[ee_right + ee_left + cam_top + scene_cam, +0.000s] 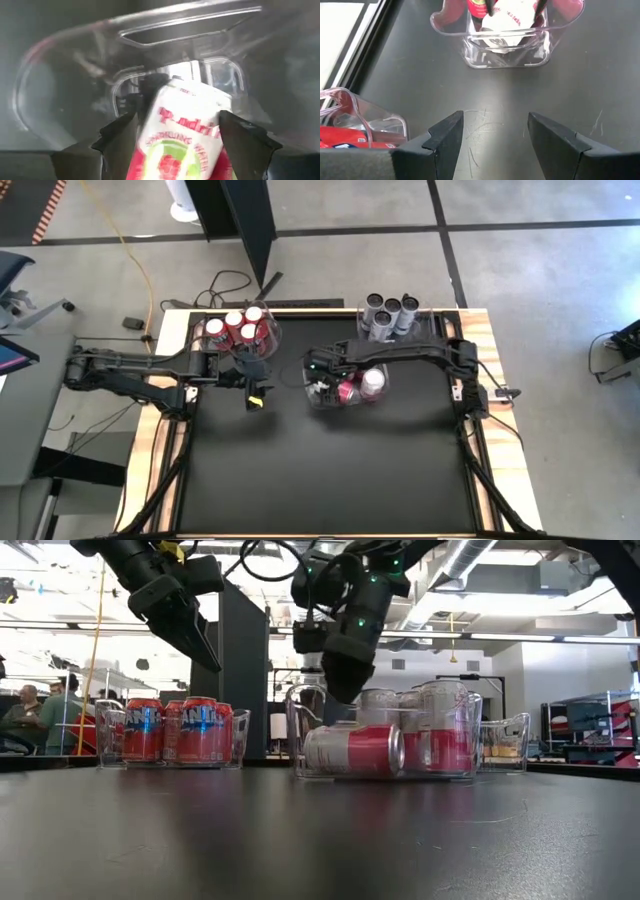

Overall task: Sort soda cans
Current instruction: Adjust the pink-white soda can

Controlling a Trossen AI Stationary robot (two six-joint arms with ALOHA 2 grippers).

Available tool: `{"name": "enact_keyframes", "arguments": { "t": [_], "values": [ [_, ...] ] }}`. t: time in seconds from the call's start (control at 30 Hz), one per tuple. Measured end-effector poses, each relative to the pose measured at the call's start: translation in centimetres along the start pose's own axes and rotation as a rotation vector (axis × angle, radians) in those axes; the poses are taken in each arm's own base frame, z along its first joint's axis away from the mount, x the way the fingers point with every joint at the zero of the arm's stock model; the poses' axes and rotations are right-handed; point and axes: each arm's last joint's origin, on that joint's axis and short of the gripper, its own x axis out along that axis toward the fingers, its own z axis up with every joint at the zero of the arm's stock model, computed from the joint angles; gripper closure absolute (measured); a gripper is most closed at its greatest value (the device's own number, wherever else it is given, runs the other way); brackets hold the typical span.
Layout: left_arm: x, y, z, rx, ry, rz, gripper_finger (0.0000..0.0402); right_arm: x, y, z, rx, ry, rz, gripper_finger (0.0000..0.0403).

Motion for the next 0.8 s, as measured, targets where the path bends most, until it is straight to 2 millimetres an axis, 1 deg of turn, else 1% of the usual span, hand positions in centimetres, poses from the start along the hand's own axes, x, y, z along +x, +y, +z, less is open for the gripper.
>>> {"name": "enact_keyframes", "arguments": {
  "t": [0.3, 0.63, 0.7, 0.8],
  "values": [
    [0.0, 0.0, 0.1, 0.004, -0.008, 0.000, 0.0182, 3.0, -0.3, -0.3, 0.012, 0.075, 0.008, 0.0110],
    [0.0, 0.0, 0.1, 0.003, -0.015, 0.001, 0.0182, 3.2, -0.6, -0.6, 0.013, 0.090, 0.060, 0.0111],
    [0.0, 0.0, 0.2, 0.002, -0.020, 0.000, 0.0182, 3.8, -0.5, -0.7, 0.008, 0.104, 0.062, 0.0111],
    [0.0, 0.0, 0.2, 0.002, -0.019, 0.000, 0.0182, 4.1, -0.5, -0.8, 0.005, 0.113, 0.066, 0.0112]
  ]
}}
